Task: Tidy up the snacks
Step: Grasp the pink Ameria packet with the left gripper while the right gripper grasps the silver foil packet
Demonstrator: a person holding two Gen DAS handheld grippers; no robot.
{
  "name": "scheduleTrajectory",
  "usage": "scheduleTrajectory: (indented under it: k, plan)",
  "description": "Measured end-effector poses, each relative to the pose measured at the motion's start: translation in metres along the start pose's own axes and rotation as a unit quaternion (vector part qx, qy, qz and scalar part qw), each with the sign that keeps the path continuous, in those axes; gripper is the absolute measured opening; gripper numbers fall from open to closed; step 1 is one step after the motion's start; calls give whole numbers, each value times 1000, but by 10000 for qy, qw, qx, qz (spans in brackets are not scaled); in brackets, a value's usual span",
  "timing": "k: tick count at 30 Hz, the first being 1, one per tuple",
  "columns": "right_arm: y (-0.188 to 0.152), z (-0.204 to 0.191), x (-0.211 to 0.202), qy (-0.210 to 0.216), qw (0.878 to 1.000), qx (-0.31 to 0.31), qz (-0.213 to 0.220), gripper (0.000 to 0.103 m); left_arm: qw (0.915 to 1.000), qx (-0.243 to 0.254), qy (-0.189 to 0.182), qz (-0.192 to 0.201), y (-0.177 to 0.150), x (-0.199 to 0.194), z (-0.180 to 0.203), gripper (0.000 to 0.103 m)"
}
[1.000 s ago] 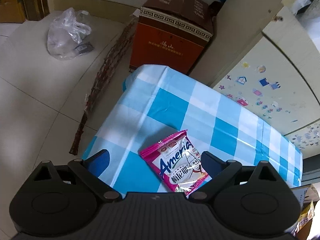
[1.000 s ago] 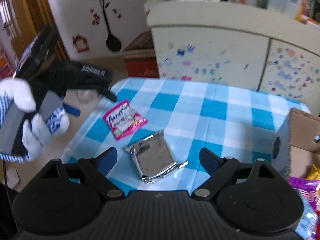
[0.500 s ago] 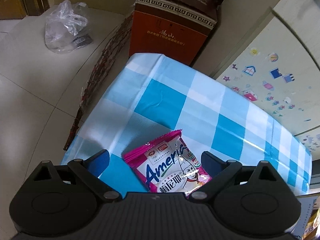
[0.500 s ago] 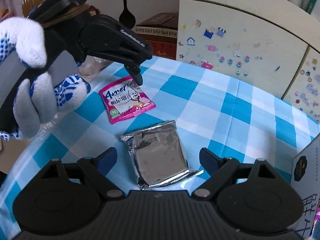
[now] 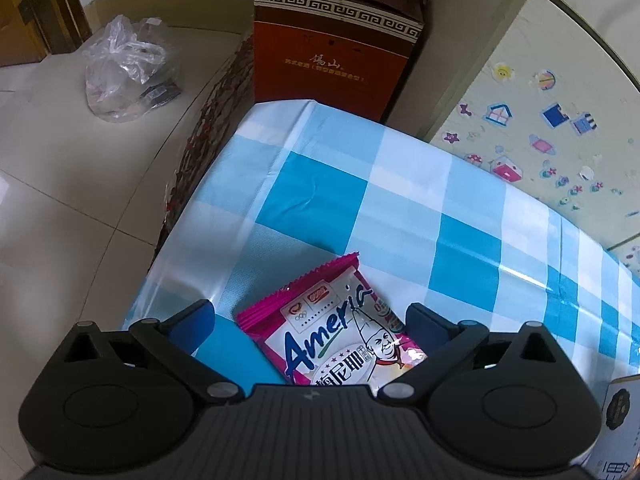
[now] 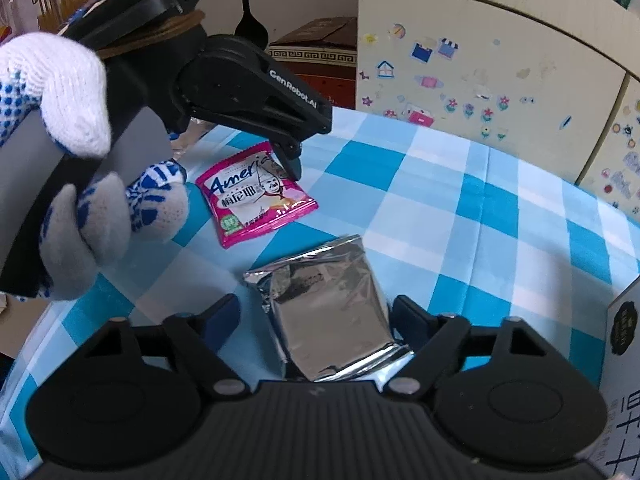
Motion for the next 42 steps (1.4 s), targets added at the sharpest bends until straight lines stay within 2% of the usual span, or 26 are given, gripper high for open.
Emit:
scheduleTrajectory:
  k: [2,5,7,12,16,18,24,30,34,37,42]
  plan:
    - [1,1,-2,73,10000,38,-18,68,10000,31,-39,41,0,-2,0,97]
    - [1,0,-3,138,9999,32,-33,65,9998,79,-132,113,2,-7,2,81]
    - [1,-1,-4,134,9999,26,-47,64,9996,6,-274,107,3,-8,1,77]
    - [4,3,-5,100,9997,193,-76,64,9988,-58,-473,146,6,-11,2,59]
    - [5,12,-4,50,9988,457,-172,64,9988,-56,-466,113,6,-10,2,62]
    - [5,15,-2,35,9982,552,-220,64,9988,-117,-460,79,6,-9,1,79]
    - [3,21,1,65,9967,764,-265,64,9998,-209,-48,64,3,-13,3,95]
    - [-1,22,-1,93,9969,736,-268,64,9979,-592,-278,-22,2,-3,10,97]
    - [-4,26,-1,90,9963,805,-291,64,9990,-441,-34,19,0,4,21,100]
    - [-6,28,-1,110,9958,851,-312,64,9998,-128,131,-43,-5,6,27,99]
    - [-5,29,-1,114,9953,897,-343,64,9997,151,155,-55,-8,1,25,88]
Point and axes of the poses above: each gripper's, at about its wrist camera, not at the fingertips, and x roughly the way its jaws point, z to its right, y to its top, the point moved 2 cm from there along x, roughly the way its jaws point, and after that the axes turned 14 degrees about -y, right-handed, at the moved point
